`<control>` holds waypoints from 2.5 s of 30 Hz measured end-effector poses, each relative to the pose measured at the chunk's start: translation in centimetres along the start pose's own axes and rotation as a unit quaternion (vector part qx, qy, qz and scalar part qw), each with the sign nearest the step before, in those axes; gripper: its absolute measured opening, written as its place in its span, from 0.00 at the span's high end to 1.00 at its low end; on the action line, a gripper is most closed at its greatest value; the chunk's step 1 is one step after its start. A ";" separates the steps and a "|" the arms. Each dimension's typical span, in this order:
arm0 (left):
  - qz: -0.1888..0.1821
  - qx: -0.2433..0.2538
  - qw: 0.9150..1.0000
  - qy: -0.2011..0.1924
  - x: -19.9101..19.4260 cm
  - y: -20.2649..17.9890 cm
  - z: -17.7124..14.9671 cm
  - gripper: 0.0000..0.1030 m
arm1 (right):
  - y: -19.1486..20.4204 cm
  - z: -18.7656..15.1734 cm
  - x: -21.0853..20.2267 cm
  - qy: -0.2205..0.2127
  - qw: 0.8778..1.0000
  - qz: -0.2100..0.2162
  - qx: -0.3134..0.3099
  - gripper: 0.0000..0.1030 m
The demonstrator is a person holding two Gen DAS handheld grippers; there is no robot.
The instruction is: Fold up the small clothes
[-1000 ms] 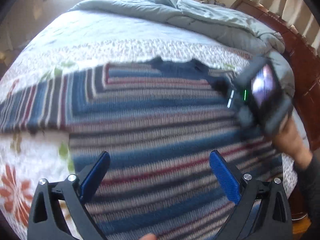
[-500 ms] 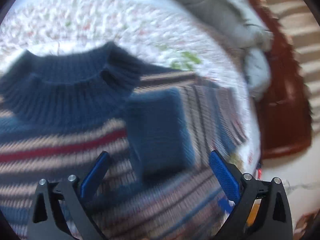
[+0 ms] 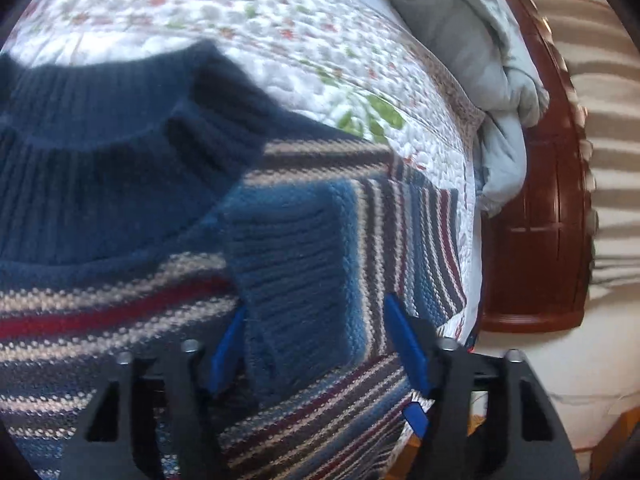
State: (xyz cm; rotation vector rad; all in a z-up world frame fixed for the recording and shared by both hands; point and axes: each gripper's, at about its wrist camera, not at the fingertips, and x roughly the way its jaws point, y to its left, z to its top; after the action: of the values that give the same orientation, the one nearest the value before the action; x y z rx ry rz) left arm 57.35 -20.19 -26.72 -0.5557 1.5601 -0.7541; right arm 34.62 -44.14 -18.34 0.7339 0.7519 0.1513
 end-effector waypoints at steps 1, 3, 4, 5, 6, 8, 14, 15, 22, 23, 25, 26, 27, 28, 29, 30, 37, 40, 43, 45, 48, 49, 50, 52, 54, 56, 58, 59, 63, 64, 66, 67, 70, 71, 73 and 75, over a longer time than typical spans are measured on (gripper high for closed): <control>0.002 -0.009 1.000 -0.005 -0.3 0.5 0.0 0.65 | 0.0 -0.1 0.0 0.001 1.000 0.001 0.002 0.17; -0.001 -0.026 0.999 -0.025 -1.0 1.3 -0.2 0.81 | 0.2 -0.1 0.3 0.001 1.000 -0.002 -0.002 0.17; -0.007 -0.030 0.999 -0.037 -1.4 1.6 -0.3 0.86 | 0.2 0.0 0.4 0.001 1.000 -0.005 -0.006 0.17; -0.006 -0.027 0.998 -0.049 -1.6 1.6 -0.4 0.87 | 0.1 0.2 0.7 0.001 1.000 -0.006 -0.007 0.17; -0.005 -0.023 0.998 -0.053 -1.7 1.5 -0.5 0.90 | 0.2 0.2 0.8 0.002 1.000 -0.006 -0.008 0.16; 0.004 -0.016 0.998 -0.064 -1.7 1.2 -0.7 0.91 | 0.2 0.0 1.0 0.003 1.000 -0.008 -0.010 0.16; 0.014 -0.007 0.994 -0.105 -6.2 1.9 -0.5 0.92 | 0.1 0.0 1.1 0.001 1.000 -0.017 -0.014 0.16; 0.018 -0.007 0.994 -0.111 -7.2 2.2 -0.3 0.92 | 0.0 0.0 1.0 -0.001 1.000 -0.018 -0.014 0.16; 0.060 -0.036 0.988 -0.138 -14.3 8.3 -1.2 0.92 | -0.3 0.0 0.3 -0.010 1.000 -0.025 -0.015 0.16; 0.063 -0.039 0.987 -0.140 -14.8 8.8 -1.2 0.92 | -0.5 0.1 0.1 -0.013 0.999 -0.028 -0.015 0.16; 0.064 -0.045 0.987 -0.137 -15.5 10.1 -1.3 0.92 | -0.8 0.1 -0.2 -0.019 0.999 -0.034 -0.012 0.16; 0.062 -0.045 0.988 -0.133 -15.4 10.4 -1.3 0.92 | -1.1 0.2 -0.3 -0.022 0.999 -0.038 -0.009 0.15; 0.065 -0.044 0.988 -0.131 -15.3 10.6 -1.3 0.92 | -1.3 0.1 -0.4 -0.023 0.999 -0.040 -0.007 0.15; 0.067 -0.041 0.989 -0.129 -15.0 10.6 -1.3 0.92 | -1.7 0.1 -0.4 -0.021 0.999 -0.041 -0.003 0.15; 0.069 -0.039 0.989 -0.126 -14.5 10.5 -1.2 0.92 | -1.8 0.2 -0.3 -0.020 0.999 -0.041 -0.001 0.15; 0.066 -0.038 0.989 -0.127 -14.2 10.5 -1.0 0.92 | -2.0 0.2 -0.2 -0.018 0.999 -0.040 0.004 0.15; 0.042 -0.043 0.989 -0.133 -13.7 10.8 -1.1 0.92 | -2.7 1.2 0.6 -0.018 0.998 -0.058 -0.022 0.25; 0.046 -0.042 0.990 -0.130 -13.8 10.7 -1.5 0.92 | -3.5 2.9 1.9 0.008 0.999 -0.035 -0.023 0.33; 0.040 -0.041 0.990 -0.130 -13.8 10.4 -1.8 0.92 | -4.8 4.5 3.7 0.043 0.997 -0.047 -0.041 0.48; 0.035 -0.043 0.990 -0.131 -13.6 10.3 -1.8 0.92 | -6.5 5.3 3.8 0.043 0.996 -0.066 -0.036 0.74; 0.022 -0.043 0.989 -0.139 -13.6 10.1 -1.9 0.92 | -9.4 5.8 3.0 0.046 0.998 -0.030 0.021 0.76; 0.019 -0.043 0.989 -0.142 -13.7 10.2 -1.9 0.91 | -9.3 5.9 2.7 0.043 0.999 -0.028 0.019 0.75; 0.015 -0.044 0.989 -0.143 -13.7 10.5 -2.0 0.91 | -9.0 5.9 2.2 0.036 0.999 -0.025 0.019 0.71; 0.022 -0.044 0.990 -0.135 -13.2 10.9 -2.0 0.91 | -8.3 6.3 1.2 0.020 0.999 -0.003 0.027 0.53; 0.024 -0.042 0.990 -0.133 -13.2 11.3 -2.0 0.91 | -7.0 6.8 0.4 0.003 1.000 0.018 0.024 0.44; 0.020 -0.044 0.989 -0.137 -13.6 11.5 -2.1 0.91 | -5.7 7.7 0.6 0.007 0.999 0.032 0.016 0.44; 0.020 -0.039 0.989 -0.142 -14.0 11.3 -2.1 0.91 | -4.9 8.8 1.6 0.007 0.999 0.041 0.006 0.44; 0.028 -0.035 0.989 -0.139 -14.0 11.2 -2.2 0.91 | -5.0 9.1 2.2 0.010 0.999 0.041 0.006 0.44; 0.070 -0.030 0.989 -0.125 -13.1 11.7 -2.2 0.85 | -7.9 9.7 5.4 0.041 0.999 0.001 0.024 0.45; 0.078 -0.031 0.989 -0.124 -13.1 11.9 -2.2 0.79 | -8.6 9.6 6.1 0.047 0.999 -0.012 0.018 0.47; 0.074 -0.037 0.989 -0.120 -13.5 12.6 -2.2 0.69 | -8.5 9.7 6.6 0.054 0.998 -0.035 -0.009 0.51; 0.077 -0.040 0.989 -0.122 -14.1 12.8 -2.3 0.58 | -8.3 9.9 6.5 0.057 0.997 -0.044 -0.014 0.50; 0.110 -0.039 0.981 -0.157 -16.9 12.6 -3.7 0.20 | -6.6 10.6 5.4 0.044 0.997 -0.061 -0.017 0.42; 0.122 -0.036 0.977 -0.171 -18.0 12.3 -4.4 0.19 | -5.4 10.8 5.5 0.041 0.997 -0.055 -0.025 0.41; 0.096 -0.030 0.977 -0.190 -19.5 11.9 -6.1 0.17 | -2.0 10.4 6.8 0.052 0.996 -0.037 -0.055 0.41; 0.058 -0.039 0.974 -0.217 -21.4 12.0 -9.2 0.10 | 3.1 8.5 10.6 0.106 0.989 -0.013 -0.107 0.41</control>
State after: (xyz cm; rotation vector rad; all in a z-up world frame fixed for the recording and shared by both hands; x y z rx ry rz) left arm 51.98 4.83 -20.88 -0.6335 1.2059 -0.4470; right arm 48.43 -42.54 -18.15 0.5085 0.9307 0.2847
